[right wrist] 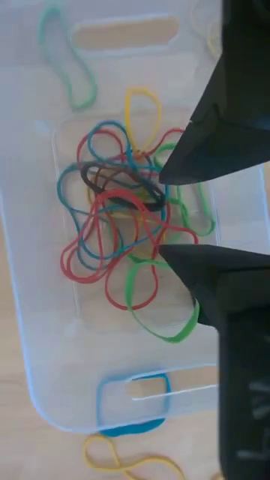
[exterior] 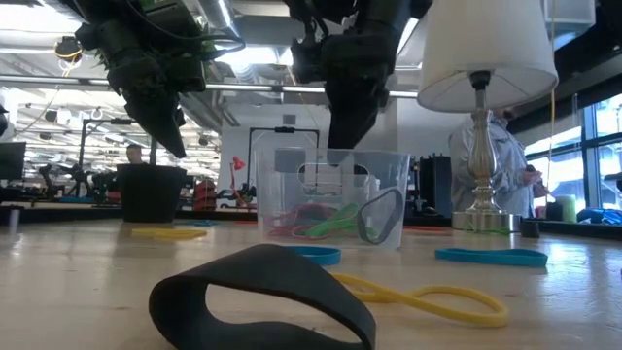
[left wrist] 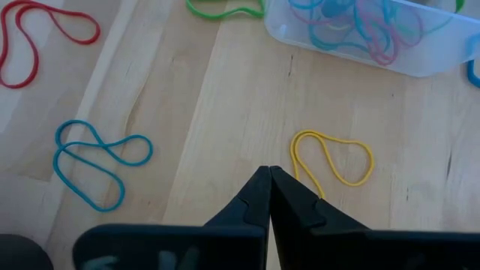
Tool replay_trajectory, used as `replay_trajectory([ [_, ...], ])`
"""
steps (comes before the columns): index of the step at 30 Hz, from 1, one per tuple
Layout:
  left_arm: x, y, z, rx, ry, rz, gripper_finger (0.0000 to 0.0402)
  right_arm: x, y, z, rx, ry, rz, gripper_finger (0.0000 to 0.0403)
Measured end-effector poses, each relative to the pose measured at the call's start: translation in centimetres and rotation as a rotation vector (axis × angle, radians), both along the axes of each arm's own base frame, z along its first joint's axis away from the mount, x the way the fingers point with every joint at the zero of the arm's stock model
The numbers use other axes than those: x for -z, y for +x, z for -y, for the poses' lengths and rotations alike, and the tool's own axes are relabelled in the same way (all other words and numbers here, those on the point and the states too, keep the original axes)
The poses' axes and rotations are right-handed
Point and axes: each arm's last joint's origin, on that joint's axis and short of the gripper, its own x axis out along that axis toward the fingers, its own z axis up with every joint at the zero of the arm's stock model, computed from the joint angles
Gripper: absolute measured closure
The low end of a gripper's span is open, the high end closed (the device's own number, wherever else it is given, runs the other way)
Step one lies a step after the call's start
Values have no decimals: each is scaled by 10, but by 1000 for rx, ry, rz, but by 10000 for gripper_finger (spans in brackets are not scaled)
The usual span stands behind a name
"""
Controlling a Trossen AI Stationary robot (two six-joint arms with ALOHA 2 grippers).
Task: Pick and place rubber bands into bin
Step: Put the green rubber band into the transparent container
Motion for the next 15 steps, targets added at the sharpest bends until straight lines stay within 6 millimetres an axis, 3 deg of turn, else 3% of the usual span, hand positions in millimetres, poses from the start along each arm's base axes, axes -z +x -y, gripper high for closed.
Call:
replay_trajectory([
  [7,0,0,0,-1,2,-1,396,-13,-1,18,70,8,-32,289],
  [15,0,0,0,-1,3,-1,399,-28,3,75,288,39,53,328],
])
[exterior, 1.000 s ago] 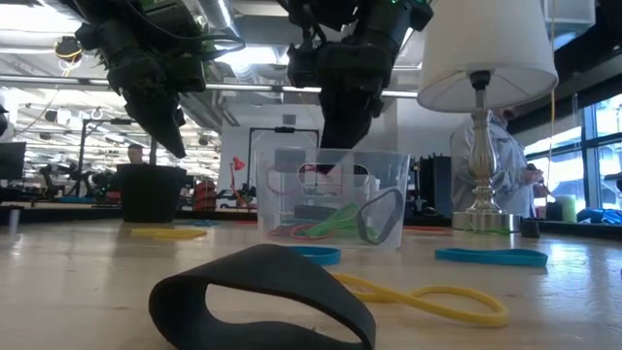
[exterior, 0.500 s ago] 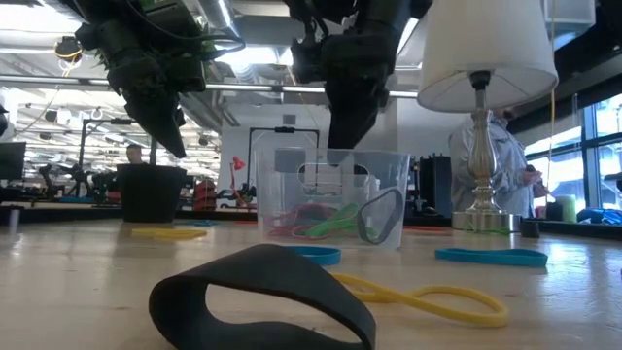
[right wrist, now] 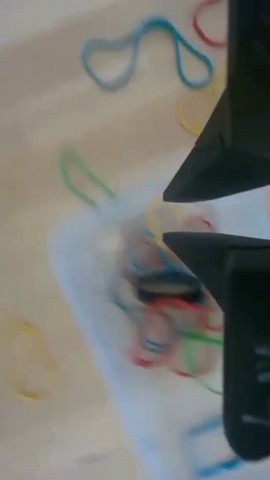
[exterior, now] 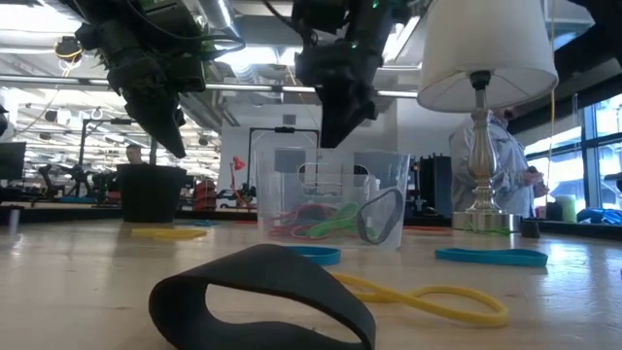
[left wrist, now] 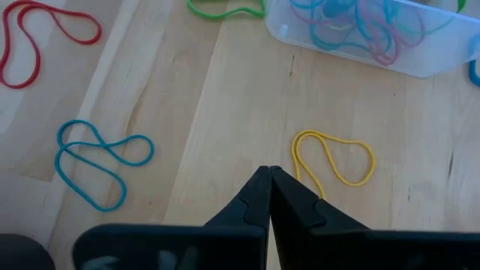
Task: Pick and place rubber bands into bin
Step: Put the green rubber band into the transparent container
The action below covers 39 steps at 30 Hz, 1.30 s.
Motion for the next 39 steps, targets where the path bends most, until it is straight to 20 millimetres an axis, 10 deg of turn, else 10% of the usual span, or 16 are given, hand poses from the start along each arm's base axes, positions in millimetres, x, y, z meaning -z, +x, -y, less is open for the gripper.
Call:
replay_trajectory([
  [17,-23,-23,10,76,53,103,399,-34,26,72,362,40,480,345],
  [39,-46,-44,23,8,80,252,399,62,69,100,573,292,-170,301],
])
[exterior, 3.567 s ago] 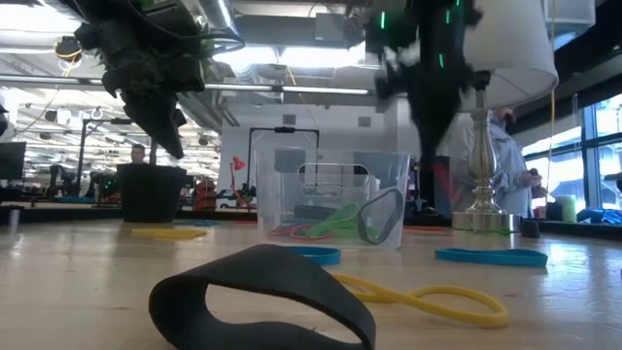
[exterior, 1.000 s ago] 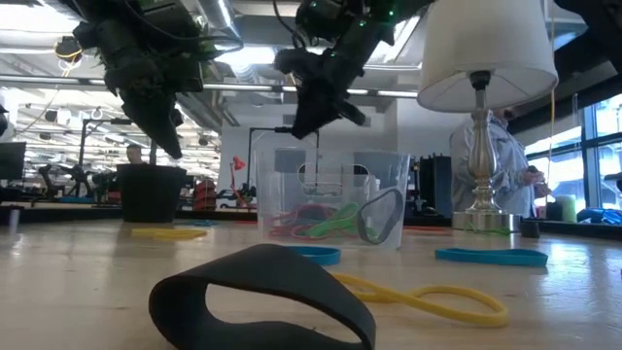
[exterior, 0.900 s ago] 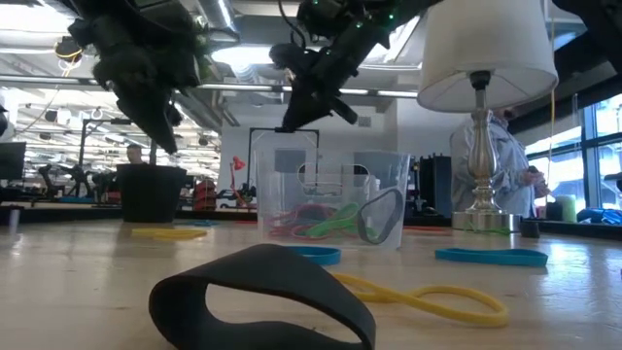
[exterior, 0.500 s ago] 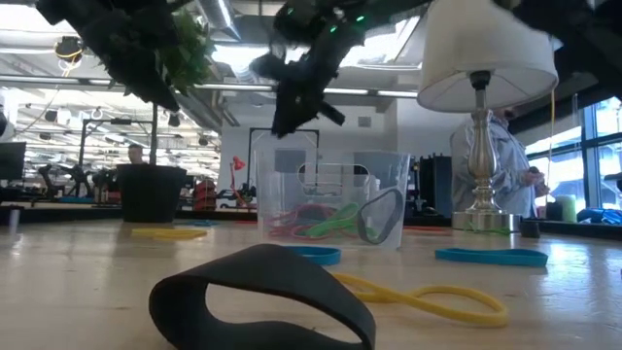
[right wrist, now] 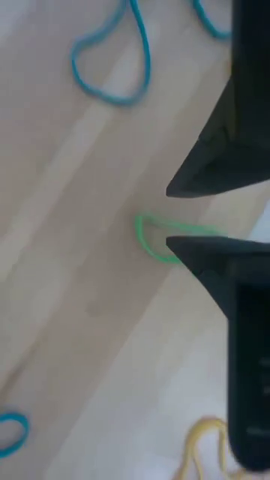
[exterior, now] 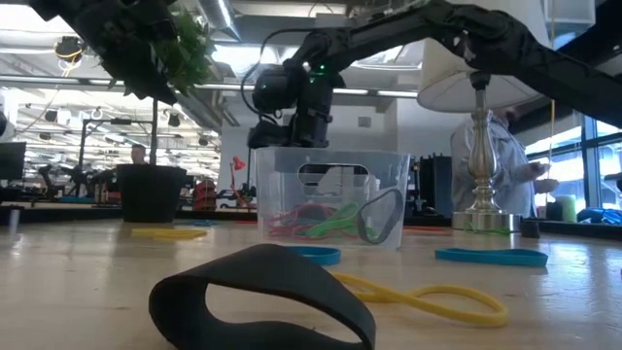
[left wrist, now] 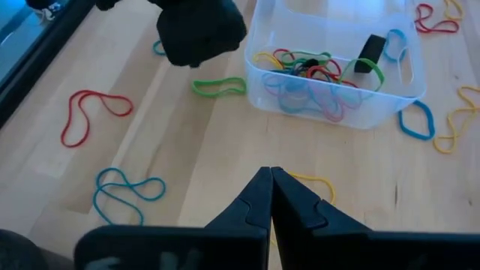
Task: Pick and place rubber bands into bin
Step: Put the green rubber band into the transparent container
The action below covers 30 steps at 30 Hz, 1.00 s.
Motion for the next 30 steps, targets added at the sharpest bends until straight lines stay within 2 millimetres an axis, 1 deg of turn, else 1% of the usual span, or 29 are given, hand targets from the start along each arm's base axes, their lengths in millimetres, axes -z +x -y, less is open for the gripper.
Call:
replay_trajectory([
  [6,0,2,5,-3,23,-9,399,2,2,1,27,6,14,237],
  [9,0,2,7,-2,30,-11,400,4,2,1,29,7,10,212],
  [11,0,2,8,4,31,-11,400,10,5,2,28,8,16,202],
  [12,0,2,8,4,33,-12,399,16,6,2,22,18,7,199],
  [16,0,2,9,-16,46,-19,399,33,8,1,9,70,-9,200],
  [19,0,2,9,-15,46,-19,400,40,9,2,-17,72,-18,213],
  [22,0,2,9,-23,37,-17,399,43,10,0,-41,70,-22,241],
  [25,0,2,9,-27,33,-16,399,43,11,-2,-58,56,-29,288],
  [29,0,2,9,-27,33,-16,398,43,10,-1,-88,38,-35,373],
  [30,0,2,9,-27,33,-16,398,43,10,-1,-99,33,-30,387],
])
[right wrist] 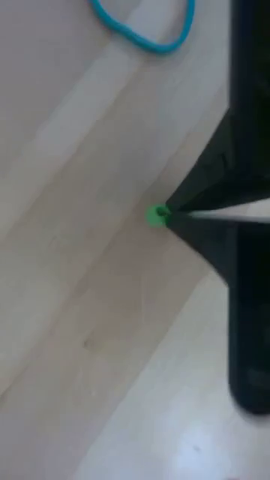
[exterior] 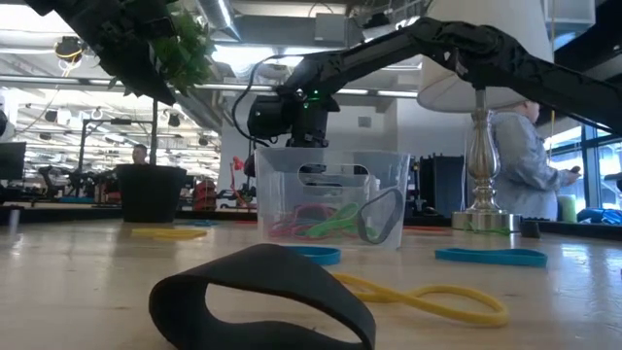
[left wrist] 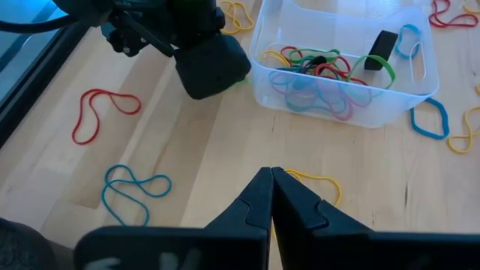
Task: Pick and place rubber bands into bin
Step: Put the green rubber band into the transparent container
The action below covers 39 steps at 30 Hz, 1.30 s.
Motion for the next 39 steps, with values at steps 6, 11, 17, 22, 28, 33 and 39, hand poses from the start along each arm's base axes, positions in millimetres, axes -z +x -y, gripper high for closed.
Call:
replay_trajectory([
  [6,0,0,0,0,0,2,398,-15,2,0,-53,-70,42,392],
  [11,0,0,0,0,0,3,398,-60,-4,1,-79,-177,122,397],
  [17,0,0,0,0,0,3,398,-116,-23,-6,-121,-289,157,400],
  [22,0,0,0,1,0,3,398,-146,-31,-35,-195,-307,183,401],
  [28,0,0,0,1,1,3,398,-148,-27,-76,-313,-317,162,401],
  [33,0,1,0,1,1,5,398,-132,-25,-101,-381,-297,112,400],
  [39,0,1,0,2,3,6,398,-102,-28,-107,-340,-258,20,384],
])
